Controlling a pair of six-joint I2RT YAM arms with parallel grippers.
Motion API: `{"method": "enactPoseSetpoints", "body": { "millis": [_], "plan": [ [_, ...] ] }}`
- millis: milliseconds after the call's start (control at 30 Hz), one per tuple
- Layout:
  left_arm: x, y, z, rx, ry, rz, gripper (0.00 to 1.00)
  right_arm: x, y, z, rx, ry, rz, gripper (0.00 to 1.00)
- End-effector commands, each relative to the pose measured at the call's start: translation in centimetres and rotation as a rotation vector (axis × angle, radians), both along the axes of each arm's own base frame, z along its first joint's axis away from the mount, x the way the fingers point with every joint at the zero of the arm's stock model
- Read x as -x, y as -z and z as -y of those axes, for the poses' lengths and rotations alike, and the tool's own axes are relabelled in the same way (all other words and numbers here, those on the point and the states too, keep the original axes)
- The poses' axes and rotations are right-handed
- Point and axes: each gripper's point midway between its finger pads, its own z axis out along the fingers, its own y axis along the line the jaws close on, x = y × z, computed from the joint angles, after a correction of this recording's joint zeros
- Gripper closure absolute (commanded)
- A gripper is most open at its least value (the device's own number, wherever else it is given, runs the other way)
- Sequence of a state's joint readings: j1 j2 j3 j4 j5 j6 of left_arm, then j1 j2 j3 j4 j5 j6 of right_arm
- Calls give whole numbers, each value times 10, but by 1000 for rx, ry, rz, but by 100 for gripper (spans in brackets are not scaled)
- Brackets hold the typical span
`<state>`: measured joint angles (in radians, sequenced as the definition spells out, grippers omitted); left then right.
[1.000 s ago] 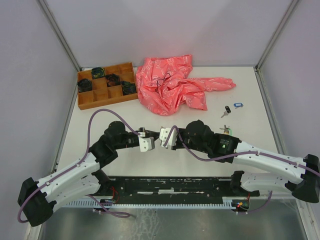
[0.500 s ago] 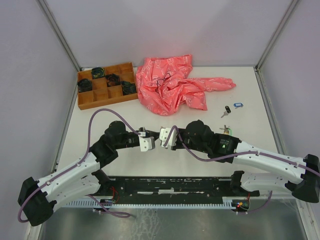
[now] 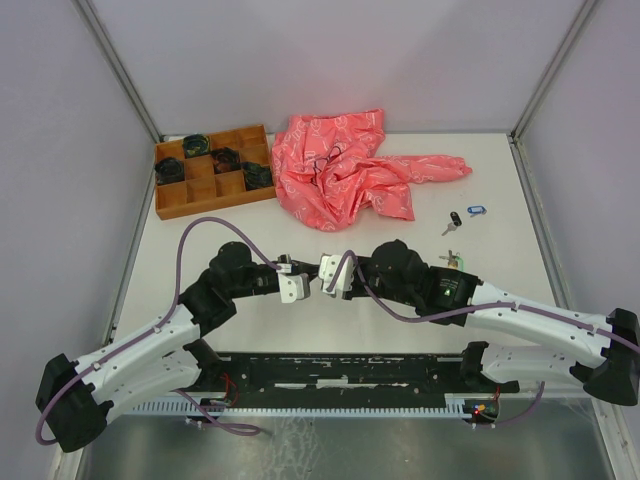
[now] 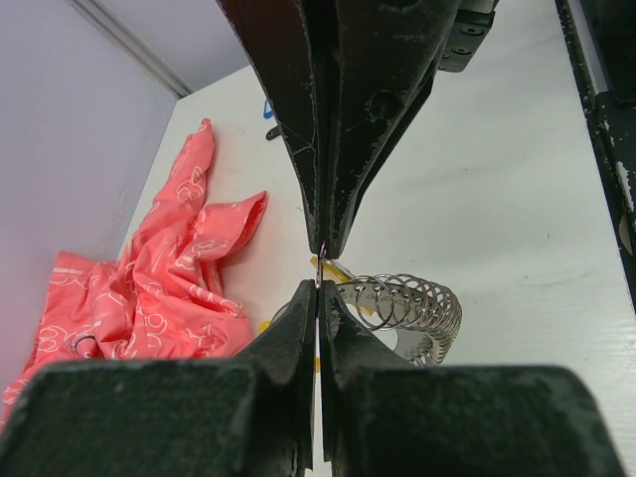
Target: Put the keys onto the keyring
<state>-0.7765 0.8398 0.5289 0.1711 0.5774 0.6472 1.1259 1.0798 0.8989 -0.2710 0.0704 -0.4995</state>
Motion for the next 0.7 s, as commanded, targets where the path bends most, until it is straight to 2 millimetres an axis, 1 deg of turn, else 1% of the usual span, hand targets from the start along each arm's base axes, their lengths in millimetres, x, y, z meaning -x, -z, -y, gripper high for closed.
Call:
{"method": "enactPoseSetpoints", "body": {
  "millis": [0, 667],
  "plan": [
    [1, -23, 3, 64, 8, 25, 97, -8, -28, -4, -71, 33, 28, 99],
    [2, -20, 5, 57, 23, 11, 97, -3, -36, -11, -110, -3, 22, 99]
  ]
}}
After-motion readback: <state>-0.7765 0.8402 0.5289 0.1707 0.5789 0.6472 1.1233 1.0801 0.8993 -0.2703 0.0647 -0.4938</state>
